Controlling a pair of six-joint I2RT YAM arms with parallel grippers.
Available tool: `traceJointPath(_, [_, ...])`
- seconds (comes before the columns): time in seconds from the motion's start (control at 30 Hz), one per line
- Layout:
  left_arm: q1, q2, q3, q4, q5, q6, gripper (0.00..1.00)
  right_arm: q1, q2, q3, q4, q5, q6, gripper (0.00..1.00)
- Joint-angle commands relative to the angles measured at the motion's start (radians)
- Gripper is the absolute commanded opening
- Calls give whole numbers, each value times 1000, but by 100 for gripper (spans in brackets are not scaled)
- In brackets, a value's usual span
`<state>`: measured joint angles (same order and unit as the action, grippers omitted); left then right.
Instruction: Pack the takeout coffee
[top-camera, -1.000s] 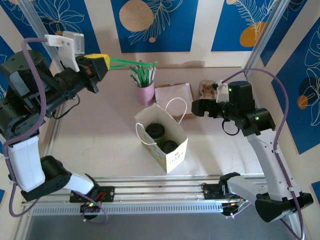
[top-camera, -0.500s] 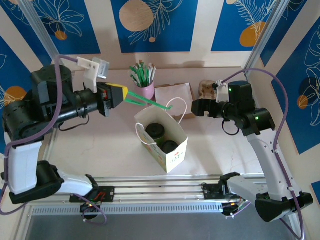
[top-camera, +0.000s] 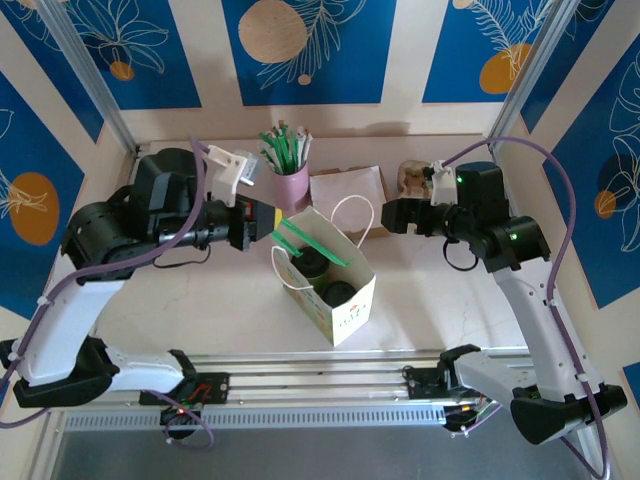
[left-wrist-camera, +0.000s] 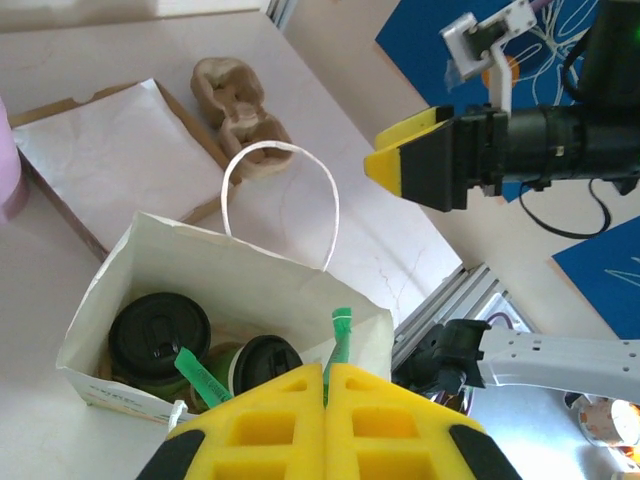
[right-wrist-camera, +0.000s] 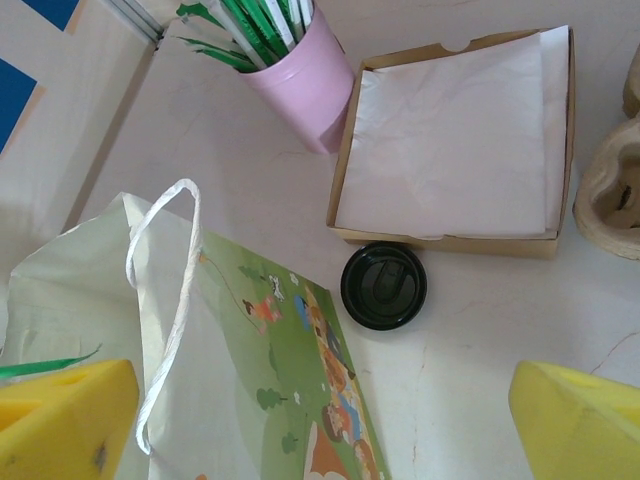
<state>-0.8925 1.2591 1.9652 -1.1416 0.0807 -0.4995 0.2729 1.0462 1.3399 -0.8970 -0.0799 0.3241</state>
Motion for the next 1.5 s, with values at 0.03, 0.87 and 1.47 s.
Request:
traceJointPath(0.03, [-10,-8,-20,11,-36,1,0,9,-6,-22,15,-29,11,95])
traceJointPath(0.87, [-11,129,-163,55,-117,71,44,29,357,15,120,121,76,94])
traceJointPath(1.47, [-5,-127,-197,106,-435,274,100,77,939,383,98,293,39,90])
